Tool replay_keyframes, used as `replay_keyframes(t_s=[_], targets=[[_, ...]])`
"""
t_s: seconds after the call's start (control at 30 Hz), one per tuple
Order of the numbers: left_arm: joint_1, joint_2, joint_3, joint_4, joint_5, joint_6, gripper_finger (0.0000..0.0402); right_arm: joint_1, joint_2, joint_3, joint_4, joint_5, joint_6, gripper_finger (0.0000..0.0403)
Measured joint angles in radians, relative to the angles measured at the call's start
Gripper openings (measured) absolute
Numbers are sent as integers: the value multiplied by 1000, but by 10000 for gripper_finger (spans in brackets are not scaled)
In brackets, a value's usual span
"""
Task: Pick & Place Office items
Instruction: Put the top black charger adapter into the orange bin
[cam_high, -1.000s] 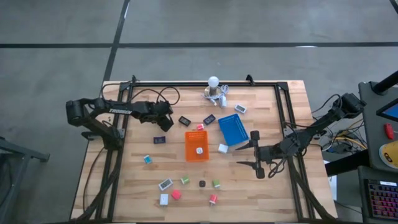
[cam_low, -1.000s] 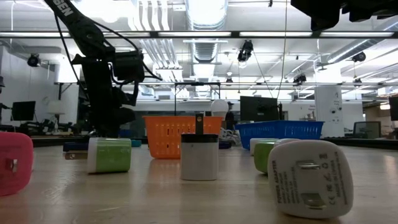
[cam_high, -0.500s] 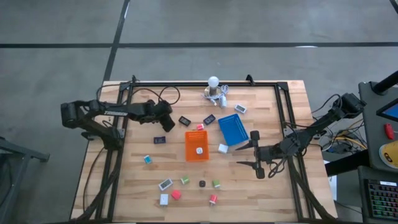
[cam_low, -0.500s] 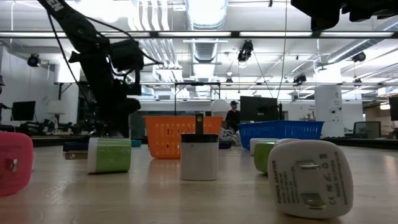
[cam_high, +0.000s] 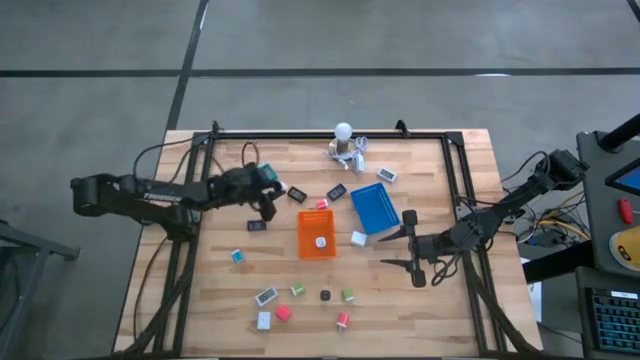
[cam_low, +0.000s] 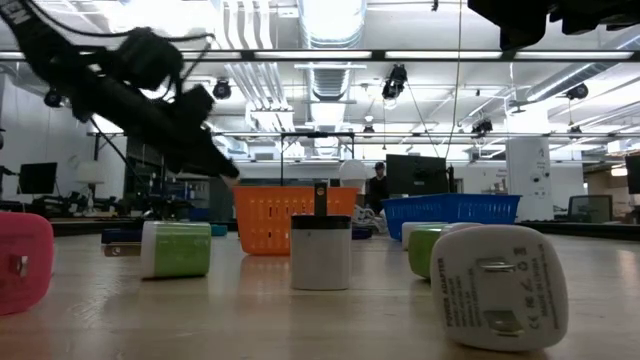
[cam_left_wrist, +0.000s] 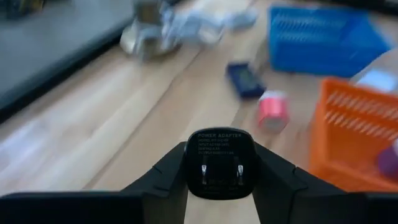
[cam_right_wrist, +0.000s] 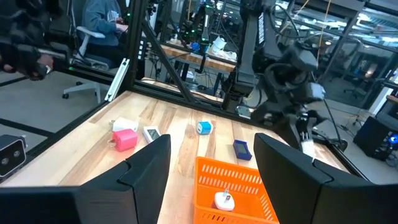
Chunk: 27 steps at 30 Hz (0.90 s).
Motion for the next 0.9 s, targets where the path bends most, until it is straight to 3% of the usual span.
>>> replay_keyframes(t_s=[0.23,0.33,0.9], targets=[[-18,-14,-197,572,129,107,132,0,0,0,4,0,1,226],[-26,-2,-251,742,147,109,132,0,0,0,15,0,-3,226],[-49,6,-261,776,159,138,132,0,0,0,20,1,-9,226]])
